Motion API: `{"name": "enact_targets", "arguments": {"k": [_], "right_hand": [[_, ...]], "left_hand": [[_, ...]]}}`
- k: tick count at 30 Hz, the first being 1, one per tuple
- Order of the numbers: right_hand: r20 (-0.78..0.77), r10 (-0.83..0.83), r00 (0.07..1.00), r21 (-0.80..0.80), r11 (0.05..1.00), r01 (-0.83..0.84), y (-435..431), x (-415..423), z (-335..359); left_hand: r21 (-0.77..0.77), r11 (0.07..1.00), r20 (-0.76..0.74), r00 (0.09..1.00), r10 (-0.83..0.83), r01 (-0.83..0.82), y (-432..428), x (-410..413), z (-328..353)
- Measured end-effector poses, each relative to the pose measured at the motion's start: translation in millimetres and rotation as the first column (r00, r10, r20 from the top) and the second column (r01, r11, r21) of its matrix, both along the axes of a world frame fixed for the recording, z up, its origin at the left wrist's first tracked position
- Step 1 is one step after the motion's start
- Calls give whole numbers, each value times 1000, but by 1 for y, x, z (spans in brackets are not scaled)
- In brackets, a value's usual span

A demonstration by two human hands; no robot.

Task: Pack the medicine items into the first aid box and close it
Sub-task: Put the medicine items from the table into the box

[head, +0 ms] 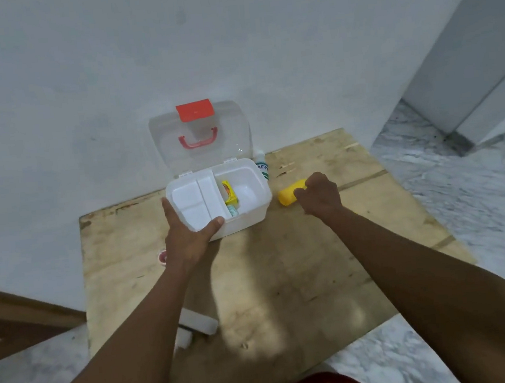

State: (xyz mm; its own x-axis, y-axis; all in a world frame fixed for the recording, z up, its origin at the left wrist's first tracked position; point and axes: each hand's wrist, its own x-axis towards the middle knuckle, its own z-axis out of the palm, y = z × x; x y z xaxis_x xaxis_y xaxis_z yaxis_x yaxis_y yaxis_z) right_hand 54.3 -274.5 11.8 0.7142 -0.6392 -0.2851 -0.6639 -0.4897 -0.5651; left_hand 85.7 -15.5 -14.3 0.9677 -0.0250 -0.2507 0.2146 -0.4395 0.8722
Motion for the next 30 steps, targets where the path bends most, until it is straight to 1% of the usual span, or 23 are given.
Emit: {"name": "enact_targets", "arguments": {"k": [5, 8, 12, 18, 25, 28, 30], "right_hand": [[-59, -93, 994, 84, 992, 98, -16, 25, -8], [-95, -133, 987, 149, 978, 146, -26, 39, -15], [-152, -88, 984, 145, 983, 110, -39, 58, -30], [-180, 1, 984, 73, 997, 12, -46, 72, -37], [-150, -23, 988, 152, 987, 46, -47, 76, -41], [-150, 1, 989, 148, 989, 21, -45, 71, -37], [-124, 22, 992, 160, 987, -2, -43, 66, -34]], "left_hand": [[-11, 1000, -10, 1000, 0, 0, 4, 3, -3], [-47, 999, -16, 1000, 5, -6, 1, 3, -1], [-89, 996, 35, 999, 19, -16, -3, 2, -1], [-113, 994, 100, 995, 8, 3, -7, 3, -3], [-137, 991, 79, 997, 0, 11, -6, 3, -3], [-138, 990, 84, 996, 1, 11, -6, 3, -4], [-133, 991, 76, 997, 3, 7, -5, 2, -4]]}}
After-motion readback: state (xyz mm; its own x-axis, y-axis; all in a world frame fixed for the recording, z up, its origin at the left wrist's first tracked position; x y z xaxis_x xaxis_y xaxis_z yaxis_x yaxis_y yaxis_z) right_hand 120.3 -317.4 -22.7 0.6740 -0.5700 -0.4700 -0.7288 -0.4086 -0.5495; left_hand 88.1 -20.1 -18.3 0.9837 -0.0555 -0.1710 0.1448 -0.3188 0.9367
